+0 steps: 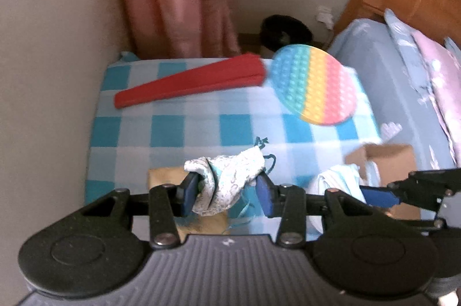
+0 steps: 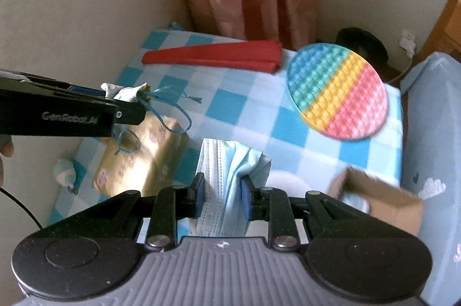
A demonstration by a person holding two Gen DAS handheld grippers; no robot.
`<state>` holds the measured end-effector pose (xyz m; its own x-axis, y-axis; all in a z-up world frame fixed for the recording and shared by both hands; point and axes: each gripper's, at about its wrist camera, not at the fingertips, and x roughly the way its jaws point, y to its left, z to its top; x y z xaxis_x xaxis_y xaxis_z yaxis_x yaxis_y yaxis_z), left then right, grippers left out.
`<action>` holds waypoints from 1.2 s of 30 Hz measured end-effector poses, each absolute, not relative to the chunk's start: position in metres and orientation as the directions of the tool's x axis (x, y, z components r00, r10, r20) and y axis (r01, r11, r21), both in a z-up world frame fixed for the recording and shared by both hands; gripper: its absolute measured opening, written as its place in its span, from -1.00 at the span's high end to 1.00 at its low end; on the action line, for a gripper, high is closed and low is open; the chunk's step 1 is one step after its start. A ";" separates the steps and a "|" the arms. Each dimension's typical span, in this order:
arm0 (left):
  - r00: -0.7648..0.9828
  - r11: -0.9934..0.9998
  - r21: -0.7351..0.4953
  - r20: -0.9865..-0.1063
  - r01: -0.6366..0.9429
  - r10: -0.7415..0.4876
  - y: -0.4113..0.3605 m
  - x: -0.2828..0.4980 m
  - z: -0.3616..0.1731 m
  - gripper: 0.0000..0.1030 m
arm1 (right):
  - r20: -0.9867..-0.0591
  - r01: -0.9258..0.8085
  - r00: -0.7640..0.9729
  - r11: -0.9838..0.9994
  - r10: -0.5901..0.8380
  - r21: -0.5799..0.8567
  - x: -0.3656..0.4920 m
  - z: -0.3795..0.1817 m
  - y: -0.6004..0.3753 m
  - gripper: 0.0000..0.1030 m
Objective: Organize soft objects
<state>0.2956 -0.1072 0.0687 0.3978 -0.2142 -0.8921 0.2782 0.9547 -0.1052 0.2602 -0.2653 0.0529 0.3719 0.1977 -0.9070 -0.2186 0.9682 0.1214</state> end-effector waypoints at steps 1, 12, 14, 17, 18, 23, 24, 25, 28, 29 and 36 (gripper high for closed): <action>0.399 0.951 -0.105 -0.890 0.291 -0.220 -0.111 0.291 0.069 0.18 | -0.907 -0.210 0.375 0.971 0.191 0.118 0.253 0.054 -0.271 0.43; 0.364 0.879 -0.141 -0.871 0.456 -0.329 -0.184 0.249 0.084 0.18 | -0.917 -0.082 0.392 0.996 0.074 0.045 0.195 0.054 -0.345 0.42; 0.362 0.867 -0.144 -0.866 0.478 -0.344 -0.195 0.244 0.088 0.18 | -0.921 -0.049 0.386 0.998 0.054 0.038 0.189 0.050 -0.358 0.42; 0.352 0.847 -0.147 -0.863 0.511 -0.362 -0.214 0.236 0.092 0.18 | -0.927 -0.011 0.374 1.000 0.020 0.017 0.182 0.041 -0.373 0.42; 0.348 0.841 -0.149 -0.863 0.521 -0.368 -0.219 0.234 0.093 0.18 | -0.930 0.000 0.366 1.000 0.017 0.018 0.180 0.038 -0.378 0.42; 0.333 0.817 -0.156 -0.858 0.556 -0.391 -0.243 0.226 0.097 0.18 | -0.939 0.042 0.343 0.999 -0.015 -0.001 0.174 0.020 -0.392 -0.19; 0.332 0.813 -0.154 -0.858 0.561 -0.392 -0.247 0.224 0.098 0.18 | -0.941 0.040 0.339 0.999 -0.013 0.001 0.173 0.017 -0.395 -0.23; 0.331 0.809 -0.153 -0.857 0.568 -0.394 -0.251 0.222 0.099 0.18 | -0.942 0.038 0.336 0.999 -0.007 0.006 0.171 0.015 -0.397 -0.23; 0.325 0.801 -0.153 -0.857 0.579 -0.399 -0.261 0.220 0.099 0.18 | -0.945 0.047 0.325 0.998 0.012 0.029 0.166 0.011 -0.403 -0.23; 0.325 0.799 -0.152 -0.857 0.582 -0.399 -0.265 0.219 0.100 0.18 | -0.946 0.047 0.325 0.998 0.017 0.035 0.163 0.012 -0.406 -0.24; 0.314 0.782 -0.157 -0.855 0.603 -0.414 -0.292 0.217 0.102 0.18 | -0.926 0.021 0.369 0.996 0.077 0.091 0.133 0.014 -0.415 -0.41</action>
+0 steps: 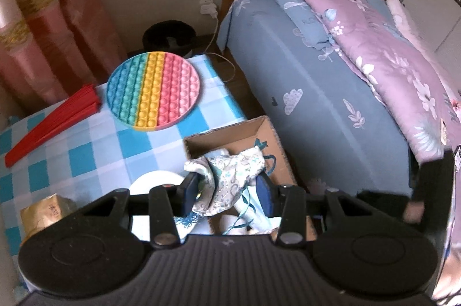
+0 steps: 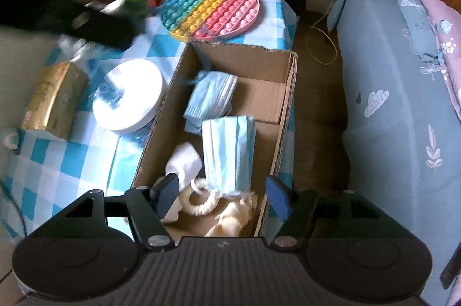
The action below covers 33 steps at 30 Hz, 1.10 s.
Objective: Organize soft objects
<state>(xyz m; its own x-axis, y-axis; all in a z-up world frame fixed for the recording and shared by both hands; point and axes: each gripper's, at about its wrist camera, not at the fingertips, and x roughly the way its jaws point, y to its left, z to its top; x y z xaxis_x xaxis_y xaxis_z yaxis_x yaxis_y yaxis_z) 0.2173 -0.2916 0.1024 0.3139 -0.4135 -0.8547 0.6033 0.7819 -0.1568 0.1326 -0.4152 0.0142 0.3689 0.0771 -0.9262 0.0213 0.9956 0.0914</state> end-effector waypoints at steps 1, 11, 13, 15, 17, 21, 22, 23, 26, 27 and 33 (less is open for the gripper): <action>0.309 0.778 -0.161 -0.854 0.608 -0.418 -0.296 0.217 0.102 0.18 | -0.923 0.018 0.376 0.994 0.089 0.103 0.127 0.014 -0.416 -0.43; 0.269 0.759 -0.172 -0.867 0.628 -0.419 -0.340 0.227 0.082 0.18 | -0.900 0.000 0.409 0.987 0.149 0.163 0.101 0.007 -0.424 -0.56; 0.257 0.766 -0.176 -0.876 0.619 -0.409 -0.345 0.232 0.071 0.18 | -0.898 0.002 0.414 0.986 0.150 0.166 0.100 0.005 -0.426 -0.56; 0.250 0.770 -0.173 -0.883 0.614 -0.398 -0.349 0.236 0.061 0.18 | -0.898 -0.006 0.414 0.987 0.151 0.163 0.099 0.005 -0.427 -0.56; 0.246 0.781 -0.175 -0.888 0.600 -0.388 -0.351 0.242 0.051 0.17 | -0.898 -0.012 0.416 0.988 0.143 0.152 0.099 0.004 -0.428 -0.56; 0.237 0.797 -0.178 -0.897 0.577 -0.372 -0.355 0.252 0.031 0.15 | -0.898 -0.028 0.417 0.990 0.137 0.138 0.099 0.003 -0.427 -0.56; 0.243 0.801 -0.175 -0.897 0.572 -0.369 -0.356 0.254 0.027 0.04 | -0.899 -0.030 0.416 0.990 0.140 0.140 0.099 0.002 -0.427 -0.56; 0.247 0.808 -0.170 -0.899 0.564 -0.362 -0.358 0.256 0.023 -0.10 | -0.898 -0.028 0.418 0.990 0.140 0.142 0.099 0.002 -0.427 -0.56; 0.244 0.817 -0.190 -0.896 0.545 -0.371 -0.356 0.259 0.018 -0.55 | -0.899 -0.027 0.413 0.989 0.142 0.144 0.100 0.000 -0.426 -0.56; 0.241 0.814 -0.205 -0.891 0.543 -0.385 -0.354 0.259 0.019 -0.56 | -0.899 -0.025 0.413 0.989 0.143 0.145 0.100 0.000 -0.426 -0.56; 0.268 0.806 -0.206 -0.873 0.555 -0.408 -0.341 0.251 0.034 -0.62 | -0.899 -0.024 0.415 0.989 0.141 0.144 0.099 0.001 -0.422 -0.56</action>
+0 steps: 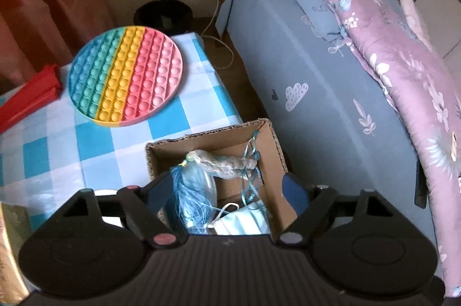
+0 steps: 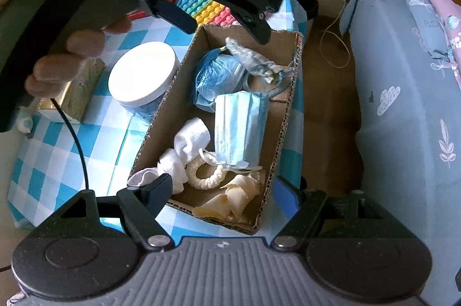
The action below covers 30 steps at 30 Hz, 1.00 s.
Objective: Organize soft objects
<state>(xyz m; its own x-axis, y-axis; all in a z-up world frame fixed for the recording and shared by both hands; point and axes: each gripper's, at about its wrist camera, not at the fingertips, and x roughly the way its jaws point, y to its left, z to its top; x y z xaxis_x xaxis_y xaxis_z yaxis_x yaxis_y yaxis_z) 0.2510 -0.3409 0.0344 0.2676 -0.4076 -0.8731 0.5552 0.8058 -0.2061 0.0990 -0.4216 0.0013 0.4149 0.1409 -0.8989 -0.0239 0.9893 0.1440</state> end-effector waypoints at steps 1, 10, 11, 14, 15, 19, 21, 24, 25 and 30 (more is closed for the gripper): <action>0.275 0.805 -0.203 -0.870 0.558 -0.410 -0.337 0.248 0.038 -0.65 | -0.897 -0.022 0.418 0.989 0.141 0.146 0.098 0.002 -0.421 -0.56; 0.322 0.810 -0.179 -0.853 0.559 -0.410 -0.291 0.218 0.053 -0.71 | -0.880 -0.029 0.450 0.988 0.151 0.155 0.086 0.012 -0.403 -0.68; 0.332 0.814 -0.175 -0.850 0.554 -0.408 -0.283 0.214 0.054 -0.71 | -0.880 -0.030 0.450 0.987 0.153 0.157 0.084 0.013 -0.400 -0.71; 0.370 0.836 -0.150 -0.845 0.528 -0.386 -0.261 0.203 0.055 -0.72 | -0.879 -0.032 0.450 0.986 0.161 0.164 0.081 0.012 -0.390 -0.85; 0.387 0.845 -0.131 -0.845 0.518 -0.368 -0.253 0.197 0.055 -0.73 | -0.878 -0.034 0.451 0.986 0.162 0.165 0.079 0.012 -0.387 -0.89; 0.427 0.868 -0.083 -0.845 0.490 -0.322 -0.225 0.177 0.052 -0.75 | -0.875 -0.035 0.460 0.988 0.149 0.150 0.073 0.013 -0.374 -0.98; 0.444 0.879 -0.074 -0.841 0.470 -0.308 -0.210 0.166 0.050 -0.75 | -0.874 -0.038 0.463 0.989 0.145 0.143 0.071 0.013 -0.368 -0.98; 0.479 0.902 -0.071 -0.828 0.426 -0.291 -0.189 0.153 0.047 -0.77 | -0.871 -0.043 0.472 0.991 0.134 0.129 0.070 0.015 -0.358 -0.99; 0.493 0.908 -0.066 -0.822 0.415 -0.285 -0.182 0.148 0.046 -0.78 | -0.870 -0.048 0.476 0.991 0.132 0.124 0.069 0.015 -0.355 -1.00; 0.561 0.932 -0.059 -0.785 0.357 -0.264 -0.151 0.123 0.042 -0.85 | -0.861 -0.074 0.491 0.991 0.130 0.108 0.062 0.015 -0.342 -1.00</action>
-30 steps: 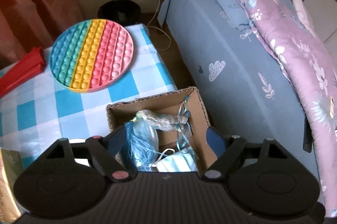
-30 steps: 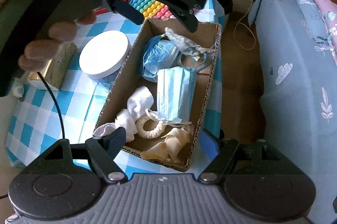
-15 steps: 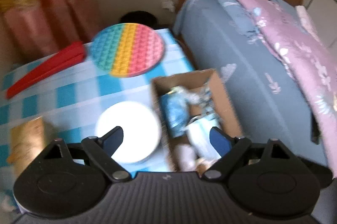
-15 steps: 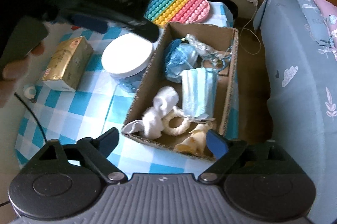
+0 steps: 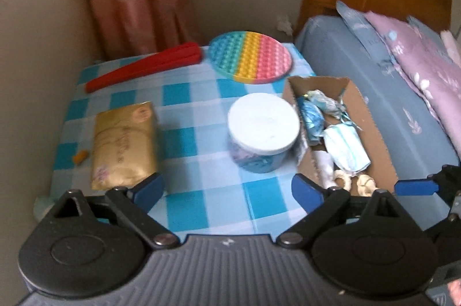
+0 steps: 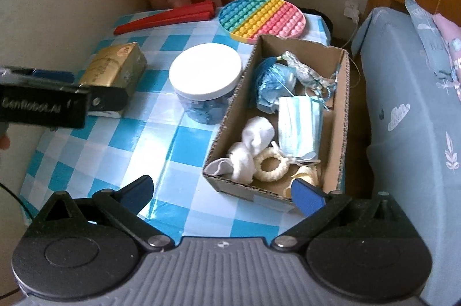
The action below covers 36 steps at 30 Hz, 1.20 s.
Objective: Organize soft objects
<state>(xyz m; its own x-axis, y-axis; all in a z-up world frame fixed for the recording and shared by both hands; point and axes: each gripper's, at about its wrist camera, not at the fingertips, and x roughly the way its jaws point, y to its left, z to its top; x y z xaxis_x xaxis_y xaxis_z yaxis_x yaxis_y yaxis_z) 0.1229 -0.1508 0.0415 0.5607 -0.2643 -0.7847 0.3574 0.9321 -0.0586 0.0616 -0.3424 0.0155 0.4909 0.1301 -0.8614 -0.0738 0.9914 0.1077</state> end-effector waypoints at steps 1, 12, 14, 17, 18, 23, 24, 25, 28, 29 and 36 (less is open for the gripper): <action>0.568 0.935 -0.060 -0.780 0.349 -0.262 -0.146 0.120 0.040 -0.85 | -0.860 -0.079 0.495 0.992 0.126 0.100 0.060 0.015 -0.340 -1.00; 0.647 0.987 -0.021 -0.752 0.162 -0.122 -0.082 0.091 0.004 -0.86 | -0.840 -0.156 0.528 0.986 0.126 0.050 0.056 0.016 -0.315 -1.00; 0.646 0.992 -0.025 -0.756 0.127 -0.101 -0.070 0.088 -0.004 -0.86 | -0.842 -0.163 0.524 0.986 0.124 0.044 0.058 0.013 -0.311 -1.00; 0.647 0.997 -0.015 -0.760 0.077 -0.061 -0.054 0.084 -0.014 -0.86 | -0.839 -0.184 0.524 0.981 0.147 0.057 0.062 0.011 -0.304 -1.00; 0.650 0.998 -0.006 -0.758 0.061 -0.045 -0.050 0.083 -0.017 -0.86 | -0.838 -0.192 0.525 0.980 0.153 0.058 0.064 0.011 -0.302 -1.00; 0.666 0.998 0.058 -0.745 0.028 0.025 -0.034 0.075 -0.028 -0.86 | -0.825 -0.238 0.534 0.969 0.185 0.063 0.073 0.010 -0.286 -1.00; 0.666 0.997 0.067 -0.745 0.025 0.033 -0.031 0.074 -0.030 -0.86 | -0.824 -0.252 0.532 0.965 0.195 0.065 0.076 0.010 -0.282 -1.00; 0.664 0.997 0.078 -0.747 0.024 0.042 -0.029 0.073 -0.033 -0.86 | -0.824 -0.266 0.529 0.962 0.203 0.066 0.077 0.009 -0.278 -1.00; 0.660 0.993 0.116 -0.748 0.027 0.069 -0.024 0.073 -0.038 -0.86 | -0.816 -0.321 0.528 0.945 0.236 0.066 0.085 0.008 -0.261 -1.00; 0.660 0.992 0.127 -0.747 0.024 0.079 -0.022 0.072 -0.040 -0.86 | -0.815 -0.337 0.525 0.939 0.246 0.066 0.088 0.007 -0.255 -1.00; 0.654 0.993 0.116 -0.752 0.011 0.080 -0.006 0.073 -0.048 -0.86 | -0.805 -0.443 0.505 0.894 0.310 0.066 0.113 0.002 -0.212 -1.00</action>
